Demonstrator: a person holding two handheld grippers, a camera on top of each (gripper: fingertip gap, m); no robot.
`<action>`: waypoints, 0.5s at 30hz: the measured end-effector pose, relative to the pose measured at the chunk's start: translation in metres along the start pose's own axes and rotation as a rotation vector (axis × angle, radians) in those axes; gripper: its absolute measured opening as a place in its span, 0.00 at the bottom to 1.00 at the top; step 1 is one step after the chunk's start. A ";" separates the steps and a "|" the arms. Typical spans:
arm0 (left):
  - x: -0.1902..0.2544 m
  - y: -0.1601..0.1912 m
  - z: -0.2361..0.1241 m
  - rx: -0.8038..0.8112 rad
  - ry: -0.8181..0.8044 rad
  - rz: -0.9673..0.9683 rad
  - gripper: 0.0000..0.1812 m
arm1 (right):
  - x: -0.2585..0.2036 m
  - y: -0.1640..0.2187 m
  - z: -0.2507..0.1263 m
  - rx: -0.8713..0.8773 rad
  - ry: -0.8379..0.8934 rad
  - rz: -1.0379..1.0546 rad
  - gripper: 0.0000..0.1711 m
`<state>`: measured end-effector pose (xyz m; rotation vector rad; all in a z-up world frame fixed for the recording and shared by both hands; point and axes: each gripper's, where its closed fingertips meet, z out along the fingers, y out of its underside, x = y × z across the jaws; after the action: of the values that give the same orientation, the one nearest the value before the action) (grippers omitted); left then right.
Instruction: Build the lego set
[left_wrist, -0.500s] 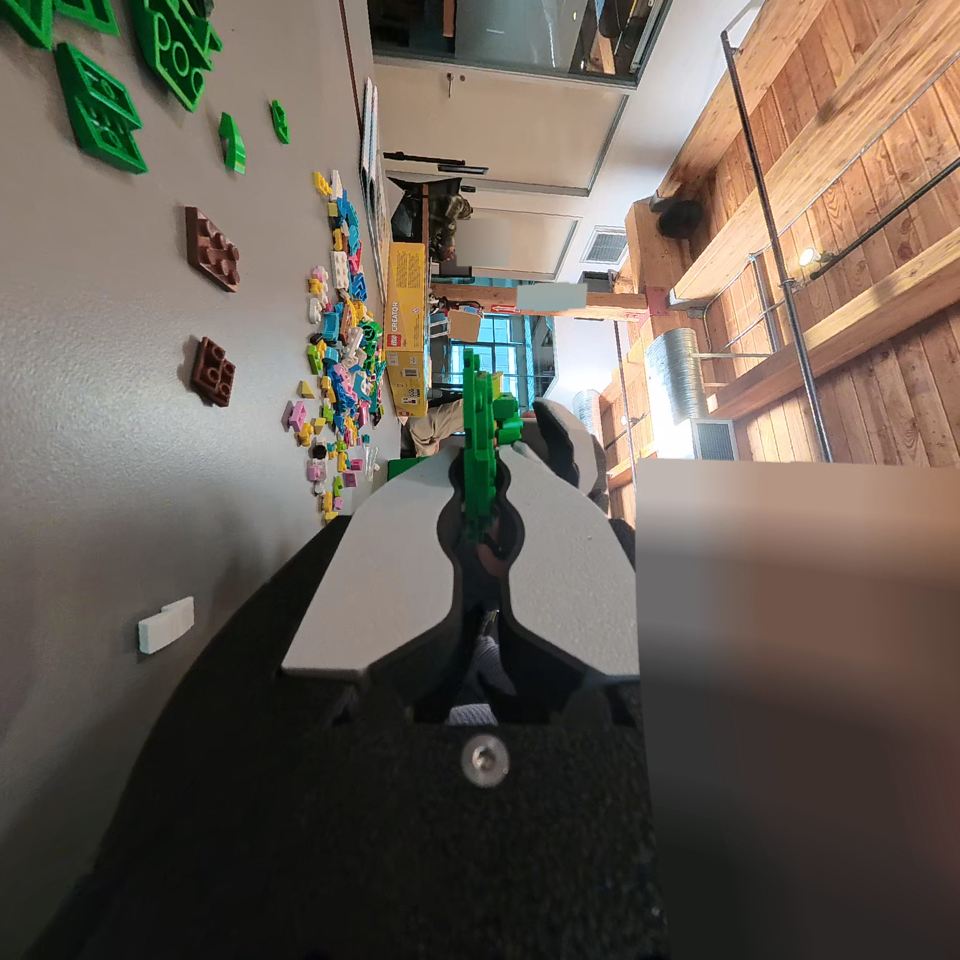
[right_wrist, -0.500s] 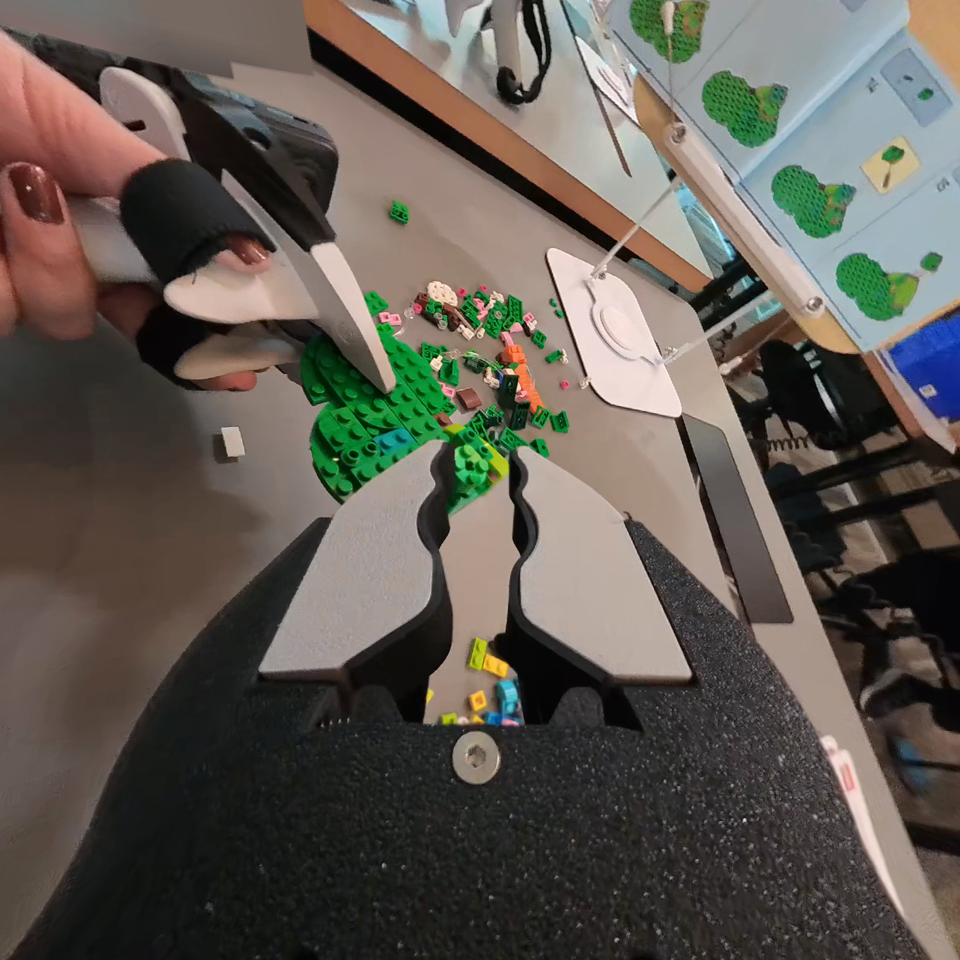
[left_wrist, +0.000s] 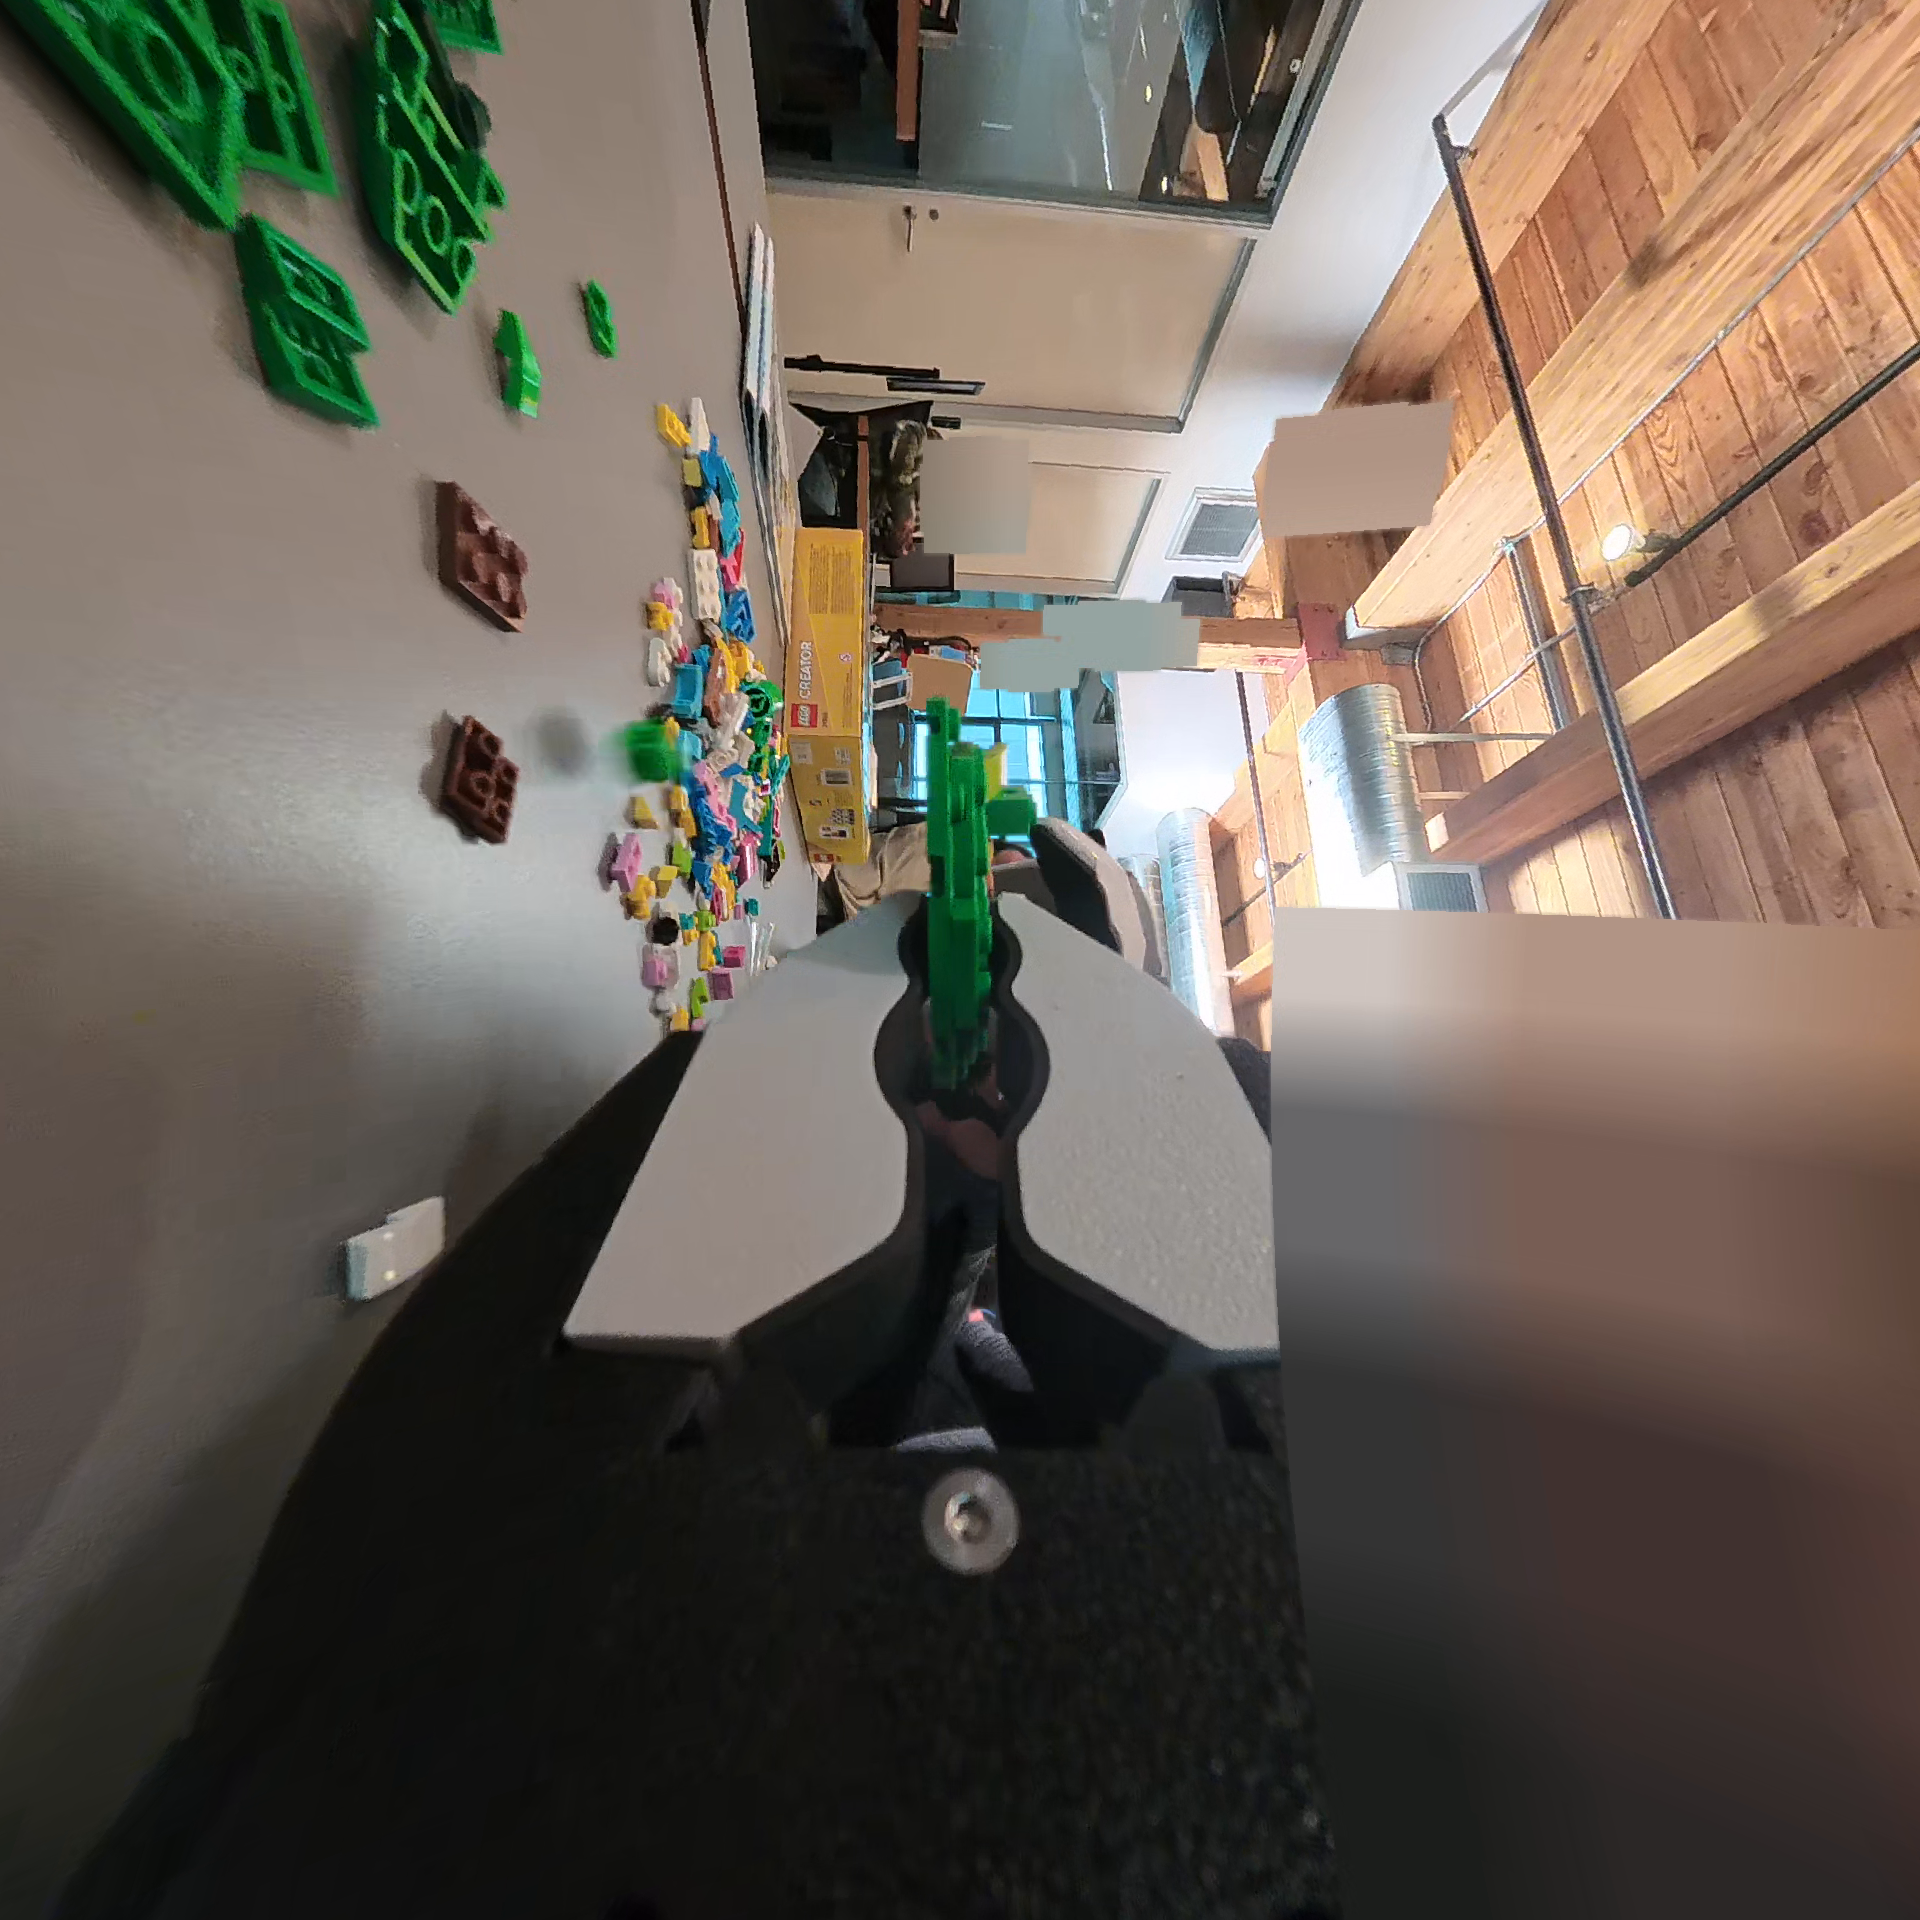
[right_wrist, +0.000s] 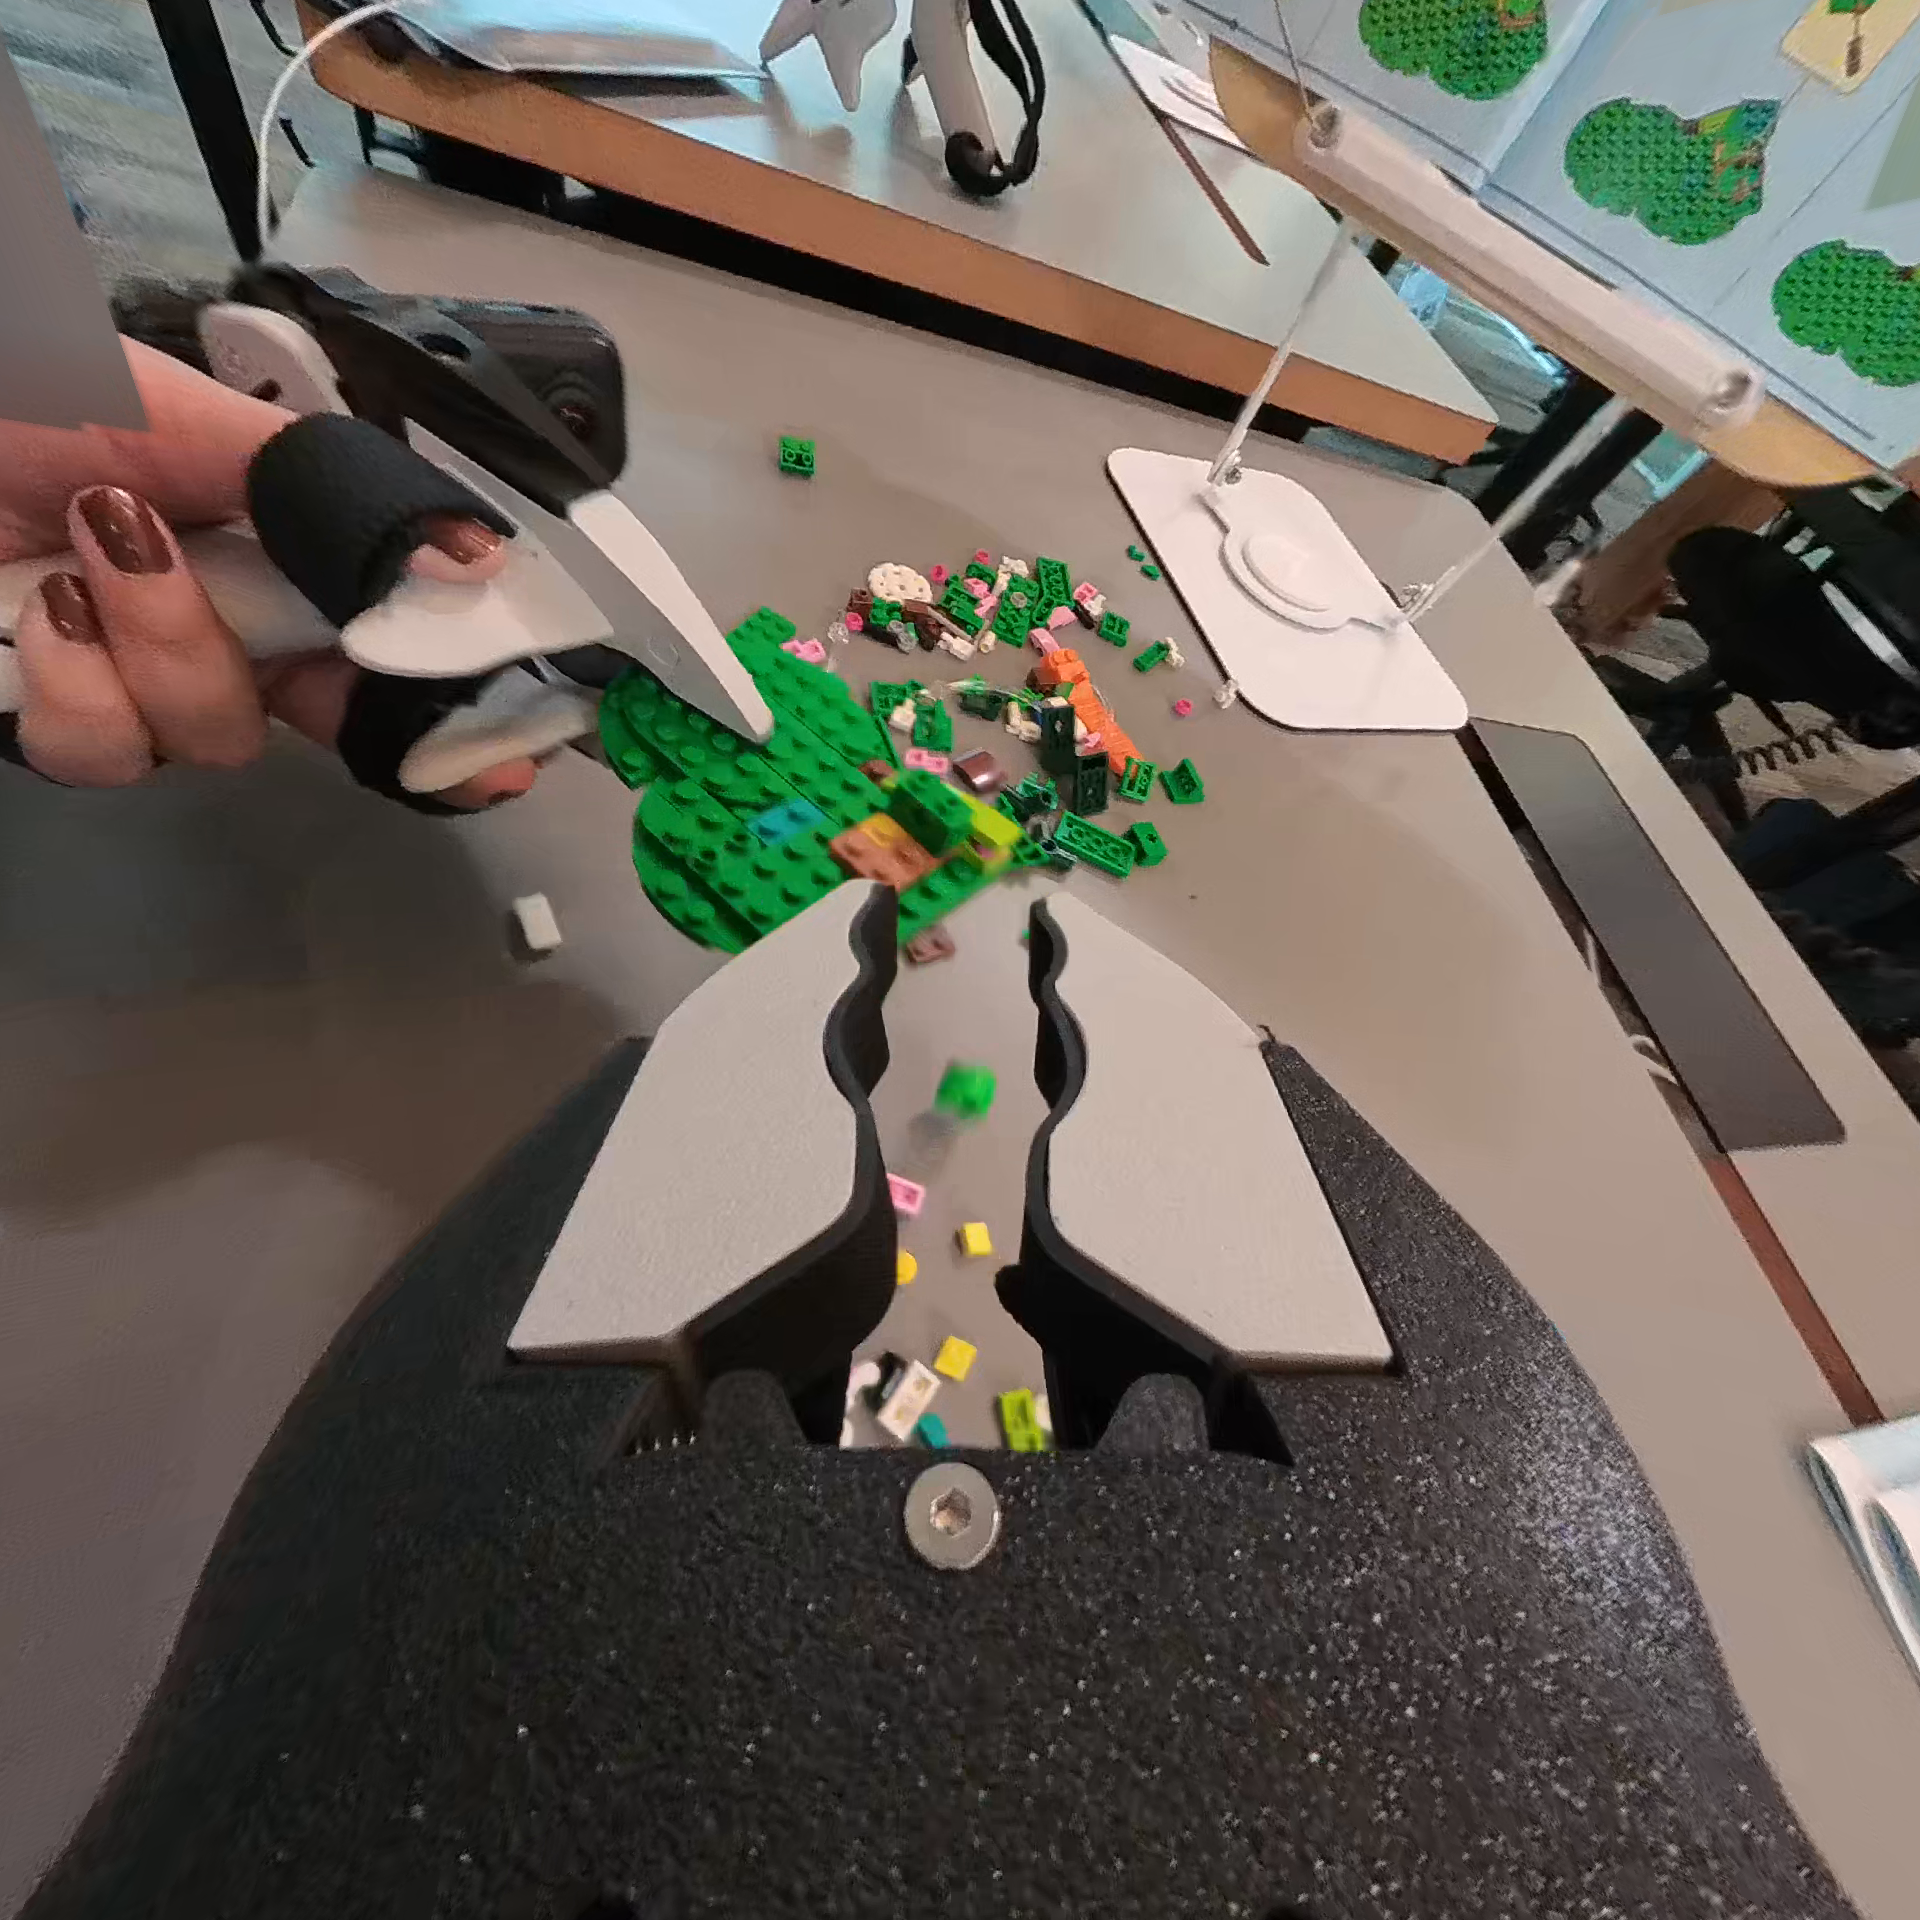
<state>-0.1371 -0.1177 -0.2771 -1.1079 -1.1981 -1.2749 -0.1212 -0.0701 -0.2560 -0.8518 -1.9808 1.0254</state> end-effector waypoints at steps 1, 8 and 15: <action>-0.001 -0.002 -0.003 0.008 -0.006 0.006 0.05 | 0.006 0.004 -0.002 -0.006 0.012 0.009 0.13; -0.008 -0.028 -0.028 0.094 -0.069 0.114 0.04 | 0.014 0.067 0.003 -0.172 -0.097 0.112 0.15; -0.013 -0.039 -0.051 0.139 -0.101 0.174 0.04 | 0.014 0.078 0.039 -0.268 -0.145 0.010 0.15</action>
<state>-0.1743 -0.1682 -0.2969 -1.1577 -1.2176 -0.9986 -0.1439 -0.0368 -0.3351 -0.9521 -2.2755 0.8590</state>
